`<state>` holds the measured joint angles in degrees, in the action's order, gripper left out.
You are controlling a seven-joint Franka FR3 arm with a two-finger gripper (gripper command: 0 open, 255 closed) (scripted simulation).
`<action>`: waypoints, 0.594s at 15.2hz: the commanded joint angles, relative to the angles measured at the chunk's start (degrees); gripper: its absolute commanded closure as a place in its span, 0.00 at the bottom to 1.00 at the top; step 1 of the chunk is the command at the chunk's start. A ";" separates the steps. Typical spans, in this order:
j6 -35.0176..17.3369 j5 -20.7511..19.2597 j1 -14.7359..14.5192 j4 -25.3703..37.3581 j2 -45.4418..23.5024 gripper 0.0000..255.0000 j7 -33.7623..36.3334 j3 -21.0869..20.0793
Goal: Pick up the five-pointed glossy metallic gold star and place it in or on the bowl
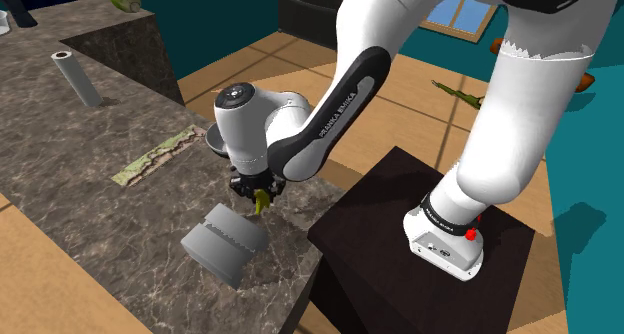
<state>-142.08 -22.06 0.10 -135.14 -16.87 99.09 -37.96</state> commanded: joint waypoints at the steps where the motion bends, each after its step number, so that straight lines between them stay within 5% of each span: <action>1: 1.16 1.93 0.69 -0.07 1.64 1.00 -1.20 -1.16; 9: 5.93 9.40 3.12 0.22 8.18 1.00 -6.62 -4.47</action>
<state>-136.83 -13.83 2.90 -134.88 -9.72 93.30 -42.00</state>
